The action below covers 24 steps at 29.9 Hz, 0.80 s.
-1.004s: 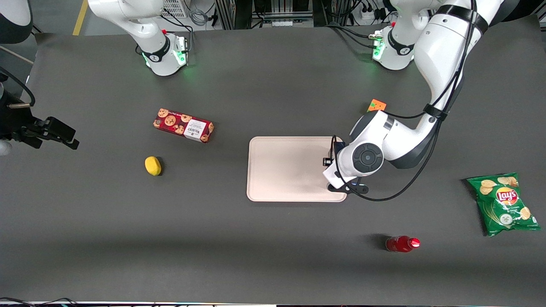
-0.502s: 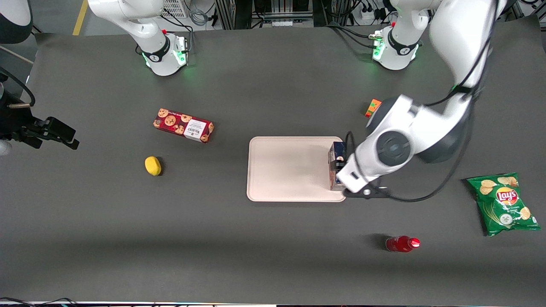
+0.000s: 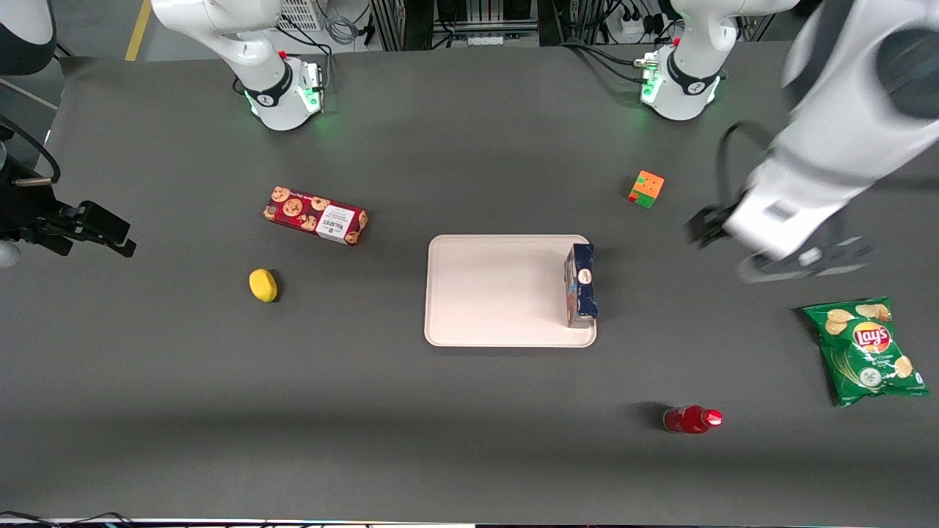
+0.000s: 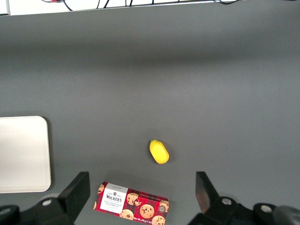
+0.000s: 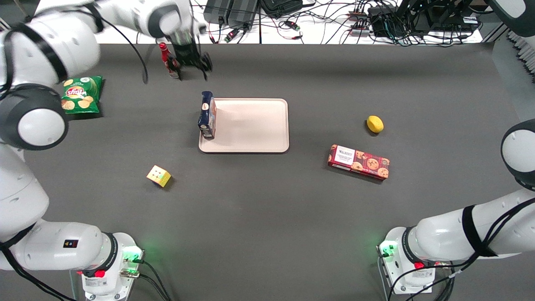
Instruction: Place cookie box on tray
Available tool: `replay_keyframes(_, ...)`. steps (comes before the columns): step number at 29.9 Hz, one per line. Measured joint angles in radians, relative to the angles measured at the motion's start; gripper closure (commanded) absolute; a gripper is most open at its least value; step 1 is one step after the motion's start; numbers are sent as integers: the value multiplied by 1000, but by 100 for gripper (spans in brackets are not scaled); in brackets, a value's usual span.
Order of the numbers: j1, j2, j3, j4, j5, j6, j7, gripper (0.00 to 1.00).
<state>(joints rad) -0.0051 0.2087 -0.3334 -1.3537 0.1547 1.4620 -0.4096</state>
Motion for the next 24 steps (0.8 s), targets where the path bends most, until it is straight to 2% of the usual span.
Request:
replay_keyframes(7,7,-151,191,-12,-79,-147,260,0)
replay_keyframes(12,14,-253,279,-124,-93,-141,396,0)
replay_keyframes(20,14,-387,314,-453,-103,79,470,0)
replay_keyframes(24,12,-420,311,-543,-109,138,470,0)
